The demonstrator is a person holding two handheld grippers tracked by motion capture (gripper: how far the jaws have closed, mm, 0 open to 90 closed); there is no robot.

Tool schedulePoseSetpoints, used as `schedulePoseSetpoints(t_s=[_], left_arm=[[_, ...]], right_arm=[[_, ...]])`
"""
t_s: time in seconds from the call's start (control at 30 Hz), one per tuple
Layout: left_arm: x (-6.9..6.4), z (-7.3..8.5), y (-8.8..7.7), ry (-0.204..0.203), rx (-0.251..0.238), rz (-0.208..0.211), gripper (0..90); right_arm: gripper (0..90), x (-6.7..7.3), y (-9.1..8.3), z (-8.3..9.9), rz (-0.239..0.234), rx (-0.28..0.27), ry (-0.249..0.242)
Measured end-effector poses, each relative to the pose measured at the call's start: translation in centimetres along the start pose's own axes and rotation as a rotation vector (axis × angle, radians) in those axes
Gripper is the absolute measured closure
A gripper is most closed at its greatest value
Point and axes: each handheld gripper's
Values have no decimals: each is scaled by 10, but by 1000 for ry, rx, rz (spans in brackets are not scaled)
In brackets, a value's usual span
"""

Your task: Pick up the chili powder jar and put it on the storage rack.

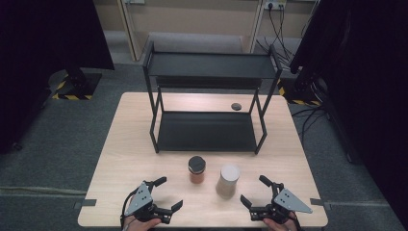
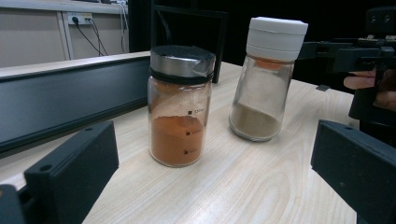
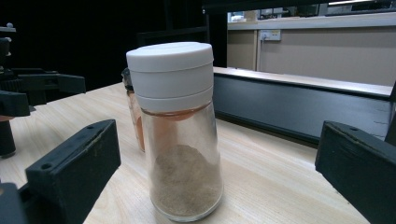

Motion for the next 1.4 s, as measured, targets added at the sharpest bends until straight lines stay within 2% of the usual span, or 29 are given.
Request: schedulePoseSetpoints(t_s=[0.37,0.47,0.67,0.77,0.87,0.97,1.17,1.4], left_arm=[[-1,0,1,-3,-5,6,2],[-2,-1,2,12,-6,11,1],[-3,0,5,-1,-7,6,2],[-1,1,9,-27,-10,8,2],[1,-1,14,-20,-2,3,4],[3,-4,19,-31,-6,1,5],[10,-15,34,6,18,7,4],[13,-18,45,26,26,-4,7]], right_arm=[[3,0,0,1,2,-5,5],[3,0,0,1,0,-4,4],[3,0,0,1,1,-5,8],[3,-1,1,1,-6,-8,18],[3,-1,1,1,-9,-7,17],[3,-2,1,2,-11,-8,18],[3,-2,1,2,-11,-11,23],[3,-3,1,2,-11,-13,27]])
Point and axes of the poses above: each handheld gripper's, and its own axes: y roughly forward along the jaws, z roughly out of its underside, x roughly to its left, and after that the axes turned 3 degrees about y, right-handed
